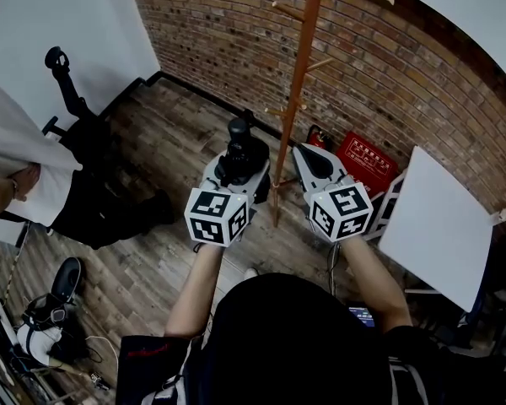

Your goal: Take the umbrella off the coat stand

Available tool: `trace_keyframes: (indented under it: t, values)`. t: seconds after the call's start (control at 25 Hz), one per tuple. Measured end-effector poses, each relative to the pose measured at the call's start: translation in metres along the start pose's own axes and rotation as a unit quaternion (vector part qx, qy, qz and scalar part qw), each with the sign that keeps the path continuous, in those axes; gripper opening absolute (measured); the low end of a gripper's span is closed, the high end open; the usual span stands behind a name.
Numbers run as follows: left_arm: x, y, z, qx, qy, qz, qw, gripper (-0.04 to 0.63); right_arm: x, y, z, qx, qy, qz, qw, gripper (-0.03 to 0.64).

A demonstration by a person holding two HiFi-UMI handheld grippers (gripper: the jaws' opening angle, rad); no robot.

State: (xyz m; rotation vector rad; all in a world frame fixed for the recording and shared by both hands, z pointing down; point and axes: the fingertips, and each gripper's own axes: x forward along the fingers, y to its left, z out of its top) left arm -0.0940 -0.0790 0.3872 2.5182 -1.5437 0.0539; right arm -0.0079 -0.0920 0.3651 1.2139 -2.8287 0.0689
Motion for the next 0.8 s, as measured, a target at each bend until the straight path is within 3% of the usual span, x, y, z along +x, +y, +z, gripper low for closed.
trace_keyframes:
  t: [0.8]
  values:
    - [0.012, -0.009, 0.001, 0.008, 0.003, 0.003, 1.0, 0.278, -0.003, -0.015, 0.0, 0.005, -0.009, 0.001, 1.0, 0.028]
